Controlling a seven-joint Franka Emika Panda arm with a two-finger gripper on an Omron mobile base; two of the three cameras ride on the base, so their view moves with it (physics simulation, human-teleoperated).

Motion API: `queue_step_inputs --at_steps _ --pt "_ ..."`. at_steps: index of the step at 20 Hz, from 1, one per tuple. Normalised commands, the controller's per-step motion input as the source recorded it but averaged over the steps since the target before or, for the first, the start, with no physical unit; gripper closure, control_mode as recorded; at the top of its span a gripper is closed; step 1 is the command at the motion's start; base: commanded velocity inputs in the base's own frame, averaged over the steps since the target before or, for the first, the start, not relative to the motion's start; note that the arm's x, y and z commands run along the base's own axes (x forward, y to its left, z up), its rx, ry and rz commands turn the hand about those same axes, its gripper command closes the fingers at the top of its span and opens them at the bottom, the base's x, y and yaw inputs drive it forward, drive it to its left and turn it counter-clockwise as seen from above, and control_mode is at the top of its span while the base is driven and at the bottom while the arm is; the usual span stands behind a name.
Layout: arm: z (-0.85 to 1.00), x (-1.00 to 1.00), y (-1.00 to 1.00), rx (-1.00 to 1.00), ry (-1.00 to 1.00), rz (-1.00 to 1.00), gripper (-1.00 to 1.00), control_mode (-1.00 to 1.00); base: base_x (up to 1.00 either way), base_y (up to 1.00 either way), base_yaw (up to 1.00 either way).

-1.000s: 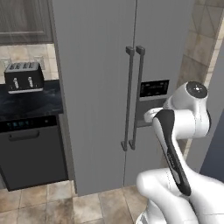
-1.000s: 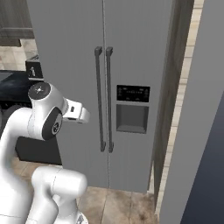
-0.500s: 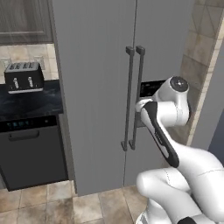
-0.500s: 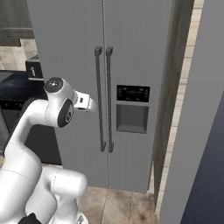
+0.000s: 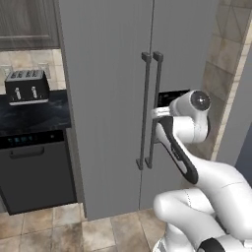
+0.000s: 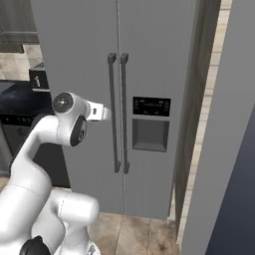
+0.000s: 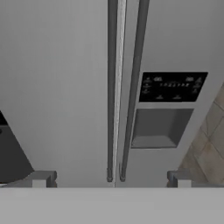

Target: Take the cupcake and cake from the fridge and place them on the empty tray on the dining counter.

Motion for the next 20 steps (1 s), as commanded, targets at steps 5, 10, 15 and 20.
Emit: queue_step_inputs --at_steps 5,10,15,20 --pt "0.00 0.37 0.00 0.00 -0.12 0.00 -1.00 -1.00 0.00 0.00 0.00" --pt "0.00 0.72 0.00 0.00 -0.01 0.00 -1.00 -1.00 0.00 0.00 0.00" --pt "0.00 0.79 0.00 0.00 0.00 0.00 -1.00 -1.00 0.00 0.00 0.00" --pt "0.00 0.78 0.00 0.00 0.00 0.00 -1.00 -1.00 0.00 0.00 0.00"
